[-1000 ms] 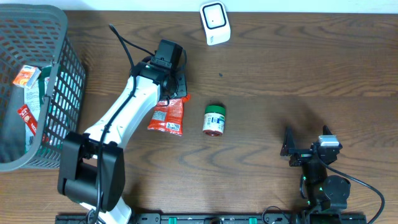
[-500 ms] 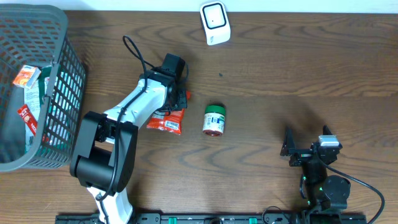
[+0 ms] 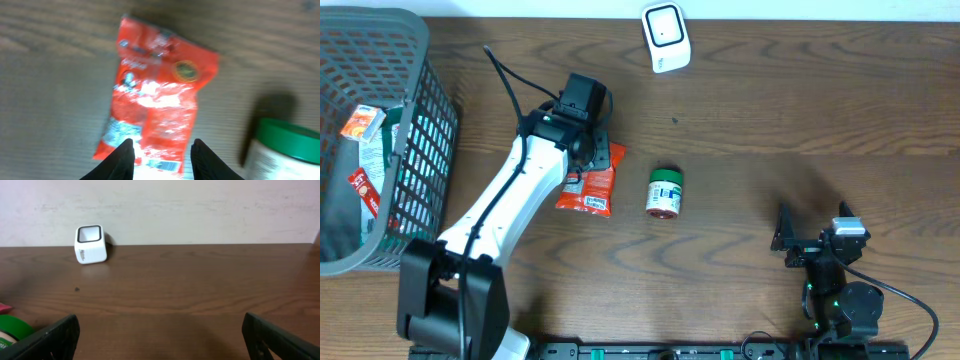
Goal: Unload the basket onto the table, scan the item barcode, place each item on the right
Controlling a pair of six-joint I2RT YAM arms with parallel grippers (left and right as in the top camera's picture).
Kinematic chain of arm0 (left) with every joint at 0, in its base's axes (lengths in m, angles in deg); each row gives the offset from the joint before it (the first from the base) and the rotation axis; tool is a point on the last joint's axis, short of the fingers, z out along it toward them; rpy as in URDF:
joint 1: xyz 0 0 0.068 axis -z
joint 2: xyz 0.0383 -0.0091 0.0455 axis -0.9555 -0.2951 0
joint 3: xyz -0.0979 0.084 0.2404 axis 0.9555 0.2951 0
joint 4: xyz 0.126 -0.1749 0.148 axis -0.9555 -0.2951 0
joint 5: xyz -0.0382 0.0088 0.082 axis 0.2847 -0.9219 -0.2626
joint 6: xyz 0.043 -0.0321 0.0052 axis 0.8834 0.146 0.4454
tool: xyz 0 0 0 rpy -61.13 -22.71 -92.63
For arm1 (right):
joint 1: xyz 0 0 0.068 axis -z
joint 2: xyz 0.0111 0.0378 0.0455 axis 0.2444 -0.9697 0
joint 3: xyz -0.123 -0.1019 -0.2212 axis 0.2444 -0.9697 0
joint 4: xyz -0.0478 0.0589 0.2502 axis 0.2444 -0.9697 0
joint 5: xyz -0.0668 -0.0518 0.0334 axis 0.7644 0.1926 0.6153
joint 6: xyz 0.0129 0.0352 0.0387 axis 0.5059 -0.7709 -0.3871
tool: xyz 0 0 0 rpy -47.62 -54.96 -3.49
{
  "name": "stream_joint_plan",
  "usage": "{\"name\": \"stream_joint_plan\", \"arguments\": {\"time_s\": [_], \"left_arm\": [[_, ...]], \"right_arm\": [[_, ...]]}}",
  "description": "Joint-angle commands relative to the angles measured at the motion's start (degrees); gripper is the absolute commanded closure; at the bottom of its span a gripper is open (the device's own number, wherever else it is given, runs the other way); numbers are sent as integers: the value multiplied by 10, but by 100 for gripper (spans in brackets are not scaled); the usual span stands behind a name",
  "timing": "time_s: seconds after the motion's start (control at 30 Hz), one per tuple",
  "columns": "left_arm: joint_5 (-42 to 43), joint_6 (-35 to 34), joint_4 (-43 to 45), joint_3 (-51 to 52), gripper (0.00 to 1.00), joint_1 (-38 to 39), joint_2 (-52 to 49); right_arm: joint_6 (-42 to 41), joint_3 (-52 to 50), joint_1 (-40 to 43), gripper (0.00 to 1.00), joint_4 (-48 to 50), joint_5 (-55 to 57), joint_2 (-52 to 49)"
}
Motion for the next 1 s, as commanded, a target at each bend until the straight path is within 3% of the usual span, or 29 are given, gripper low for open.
{"name": "stream_joint_plan", "arguments": {"time_s": [0.0, 0.23, 0.6, 0.97], "left_arm": [[-33, -10, -7, 30, 62, -3, -24], [-40, -21, 9, 66, 62, -3, -59], [44, -20, 4, 67, 62, -3, -82], [5, -7, 28, 37, 61, -34, -40]], "right_arm": [[0, -1, 7, 1, -2, -1, 0], [0, -1, 7, 1, -2, -1, 0], [0, -1, 7, 1, -2, 0, 0], [0, -1, 7, 1, -2, -1, 0]]}}
